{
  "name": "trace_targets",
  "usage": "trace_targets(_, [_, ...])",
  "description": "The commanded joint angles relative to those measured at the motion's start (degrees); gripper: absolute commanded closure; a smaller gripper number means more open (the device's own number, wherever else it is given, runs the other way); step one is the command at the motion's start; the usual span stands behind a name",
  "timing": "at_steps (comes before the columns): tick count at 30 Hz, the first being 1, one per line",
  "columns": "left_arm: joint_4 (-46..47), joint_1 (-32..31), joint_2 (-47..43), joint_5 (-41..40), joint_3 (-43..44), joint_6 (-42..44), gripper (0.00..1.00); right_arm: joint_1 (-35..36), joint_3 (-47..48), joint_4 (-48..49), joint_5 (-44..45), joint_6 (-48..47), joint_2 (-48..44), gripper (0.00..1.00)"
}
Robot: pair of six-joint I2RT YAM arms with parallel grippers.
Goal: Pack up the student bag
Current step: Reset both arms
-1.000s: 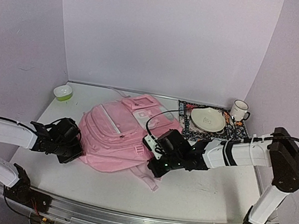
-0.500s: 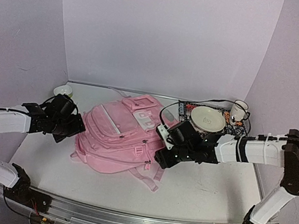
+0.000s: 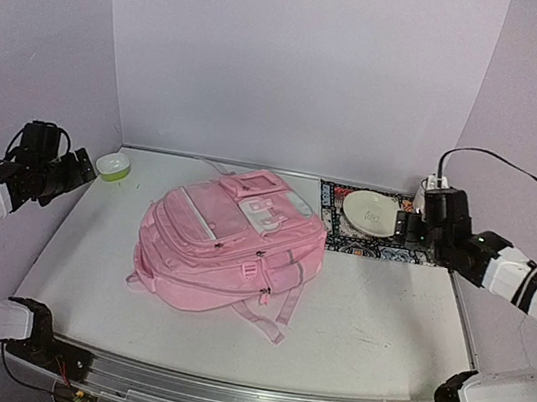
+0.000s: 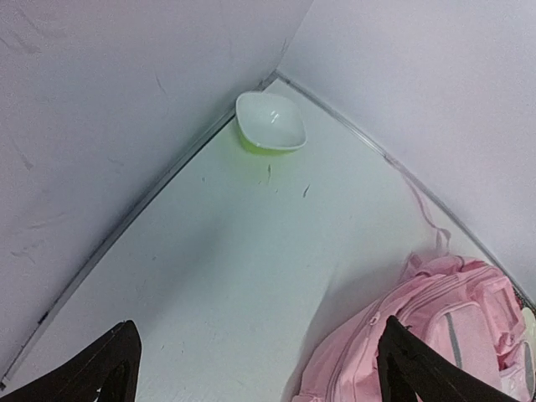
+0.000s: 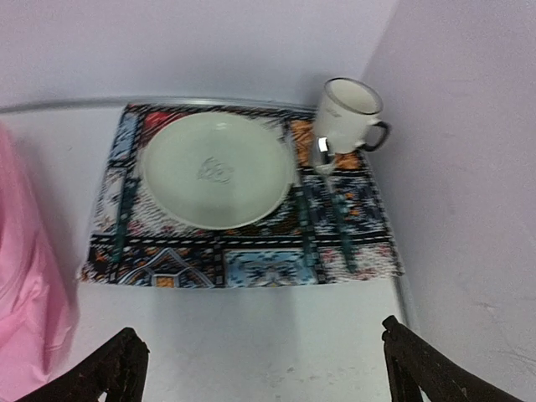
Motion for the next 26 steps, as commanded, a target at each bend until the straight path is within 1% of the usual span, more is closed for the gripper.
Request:
trace_targets(1, [-0.7,0.1,-10.3,-1.6,3.4,8.4,0.00,-0.4,-3.3,-3.2,11.9,-1.5,-12.0,0.02])
trace_targets(5, [-1.0,0.1,-21.0,-3.6,3.4,11.6,0.00,-0.4,-5.8,-5.3,11.8,-3.5,-22.3,0.02])
trace_targets(8, [-1.0,0.0,-27.4,-5.4,3.0,15.0,0.00,-0.4,-6.6,-7.3,10.9,-3.8,-28.7,0.02])
trace_targets(12, [-0.9,0.1,-32.8,-8.5,1.2,16.3,0.00,-0.4,-8.2,-8.0,9.5,-3.6,-34.2,0.02])
trace_targets(18, [0.3,0.1,-36.9,-8.9,-4.2,15.8,0.00,-0.4,-9.4,-8.0,8.9,-3.4,-35.8,0.02])
trace_targets(26, [0.5,0.0,-37.6,-8.5,-5.1,16.5,0.01,-0.4,-9.7,-8.0,8.5,-3.7,-35.4,0.02])
